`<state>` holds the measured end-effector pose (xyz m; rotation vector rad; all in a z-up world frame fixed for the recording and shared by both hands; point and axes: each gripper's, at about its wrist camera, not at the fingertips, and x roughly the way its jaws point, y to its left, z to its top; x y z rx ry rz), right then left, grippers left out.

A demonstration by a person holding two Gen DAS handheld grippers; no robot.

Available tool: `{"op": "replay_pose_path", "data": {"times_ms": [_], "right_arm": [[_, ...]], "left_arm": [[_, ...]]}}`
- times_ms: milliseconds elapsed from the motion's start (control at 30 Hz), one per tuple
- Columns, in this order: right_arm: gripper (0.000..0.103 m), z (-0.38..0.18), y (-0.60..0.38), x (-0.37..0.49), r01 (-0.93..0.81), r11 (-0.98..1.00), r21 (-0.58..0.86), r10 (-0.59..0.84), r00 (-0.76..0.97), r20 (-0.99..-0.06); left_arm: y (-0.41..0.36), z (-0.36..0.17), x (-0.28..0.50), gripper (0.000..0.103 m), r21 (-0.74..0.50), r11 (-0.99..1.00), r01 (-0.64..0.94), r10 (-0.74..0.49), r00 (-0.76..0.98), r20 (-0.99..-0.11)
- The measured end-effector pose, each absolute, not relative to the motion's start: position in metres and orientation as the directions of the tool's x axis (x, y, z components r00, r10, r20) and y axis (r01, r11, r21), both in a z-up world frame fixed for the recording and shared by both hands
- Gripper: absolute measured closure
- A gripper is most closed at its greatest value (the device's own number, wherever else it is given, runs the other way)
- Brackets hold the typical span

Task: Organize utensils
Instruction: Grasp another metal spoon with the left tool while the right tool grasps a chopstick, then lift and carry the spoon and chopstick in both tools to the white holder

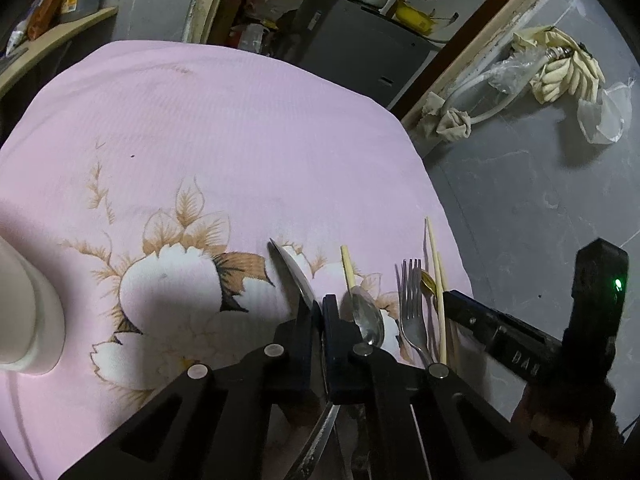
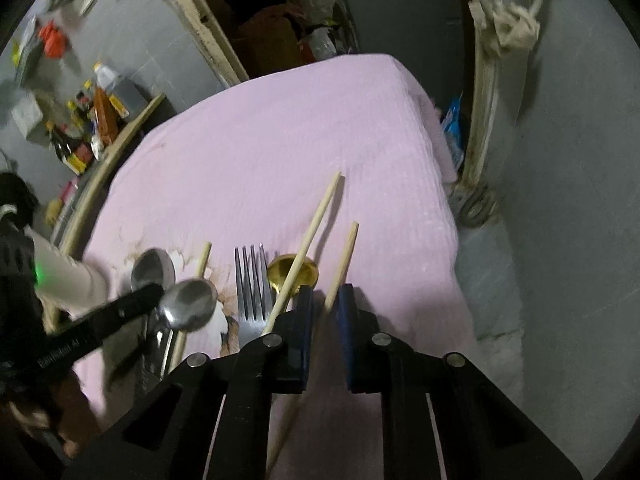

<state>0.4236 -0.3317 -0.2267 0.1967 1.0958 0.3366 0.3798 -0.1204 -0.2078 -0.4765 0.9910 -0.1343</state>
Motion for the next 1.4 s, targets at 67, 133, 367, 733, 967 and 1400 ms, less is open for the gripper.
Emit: {"op": "replay_pose_path", "data": {"times_ms": [67,133,367,733,967,1400], "right_arm": [[0.094,-0.228,-0.332,0.43,-0.17,0.93,0.327,0.368,0.388,-0.845],[0.095,-0.228,-0.332,0.432,-0.164,0.927,0.336,0.374,0.373,-0.849],[0.099,-0.224,-0.344,0.412,-0.131,0.879,0.458,0.468,0.418,-0.779],[0.099,-0.173,-0.343,0.377,-0.208,0.812,0.545,0.547,0.596,-0.588],[0.099,-0.13,-0.318,0.358,-0.316,0.785,0.533,0.577,0.684,-0.446],[0.099,-0.035,-0.228,0.337,-0.449,0.795,0.409,0.574,0.774,-0.268]], "left_arm": [[-0.117,-0.207,0.378,0.099,-0.449,0.887,-0.11,-0.321,0.553,-0.769],[-0.116,-0.204,0.375,0.1,-0.447,0.888,-0.109,-0.316,0.562,-0.764],[-0.113,-0.182,0.356,0.1,-0.449,0.89,-0.076,-0.314,0.61,-0.727],[-0.096,-0.148,0.324,0.1,-0.465,0.881,-0.087,-0.278,0.701,-0.657],[-0.077,-0.106,0.309,0.1,-0.461,0.885,-0.068,-0.247,0.772,-0.587],[-0.01,-0.028,0.288,0.1,-0.406,0.913,-0.041,-0.176,0.858,-0.483]]}}
